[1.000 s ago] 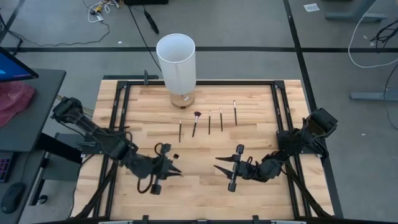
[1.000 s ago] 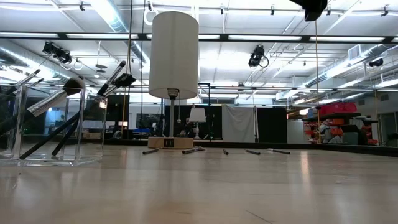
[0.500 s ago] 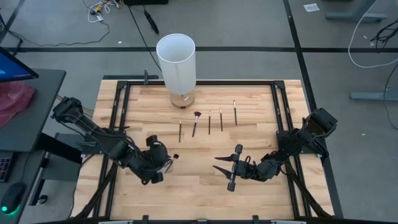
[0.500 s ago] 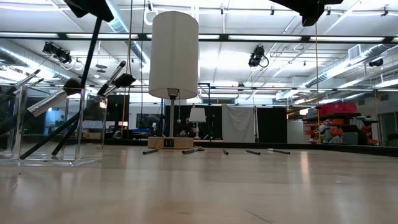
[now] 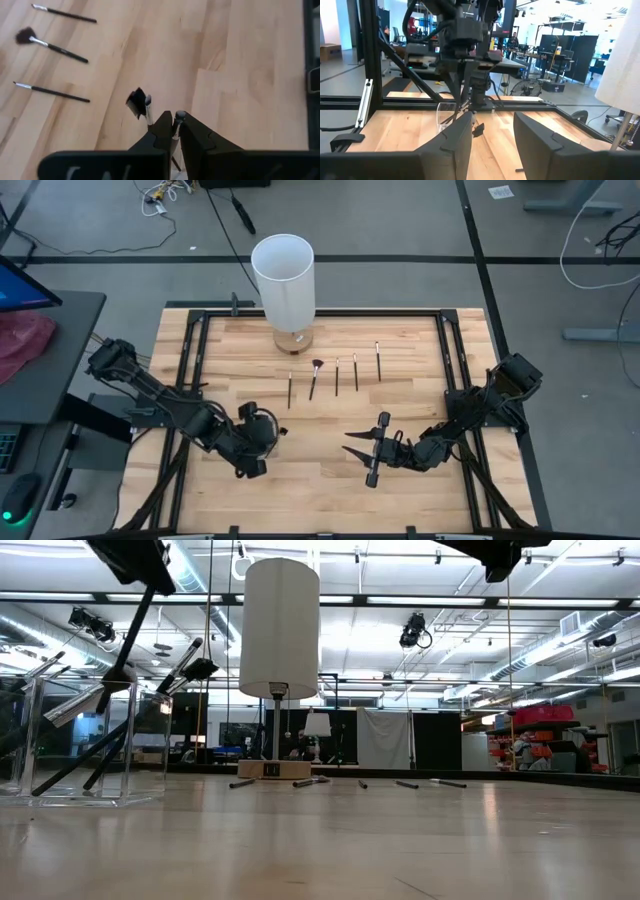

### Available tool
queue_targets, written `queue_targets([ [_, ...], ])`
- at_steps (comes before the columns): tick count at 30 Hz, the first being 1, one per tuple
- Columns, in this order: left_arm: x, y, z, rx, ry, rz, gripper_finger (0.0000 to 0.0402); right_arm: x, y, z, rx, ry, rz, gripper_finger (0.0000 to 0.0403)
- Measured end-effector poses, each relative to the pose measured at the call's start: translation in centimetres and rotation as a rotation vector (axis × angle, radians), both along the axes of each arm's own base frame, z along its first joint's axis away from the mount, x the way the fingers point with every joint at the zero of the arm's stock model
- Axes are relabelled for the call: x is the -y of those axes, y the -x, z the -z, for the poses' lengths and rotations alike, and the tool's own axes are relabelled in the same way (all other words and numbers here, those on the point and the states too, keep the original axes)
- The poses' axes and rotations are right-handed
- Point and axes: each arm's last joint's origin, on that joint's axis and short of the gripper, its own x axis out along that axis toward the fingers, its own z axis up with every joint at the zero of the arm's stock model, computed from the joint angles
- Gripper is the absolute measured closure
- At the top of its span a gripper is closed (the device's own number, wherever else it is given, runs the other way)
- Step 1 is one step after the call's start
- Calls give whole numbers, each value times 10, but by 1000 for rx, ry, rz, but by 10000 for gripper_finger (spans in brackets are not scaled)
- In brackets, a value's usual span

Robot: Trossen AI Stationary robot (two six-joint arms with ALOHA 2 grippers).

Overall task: Put items in baskets/containers
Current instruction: Put the eyeshadow brush in the transparent organizer

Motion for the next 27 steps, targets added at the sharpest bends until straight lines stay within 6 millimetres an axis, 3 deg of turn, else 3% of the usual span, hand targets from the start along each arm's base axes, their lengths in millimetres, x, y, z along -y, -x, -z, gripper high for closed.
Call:
queue_targets([
  [18, -6, -23, 30, -125, -14, -26, 373, 0, 0, 0, 0, 0, 0, 254],
  [27, -7, -24, 30, -121, -37, -18, 372, 0, 0, 1, -7, -1, -1, 254],
])
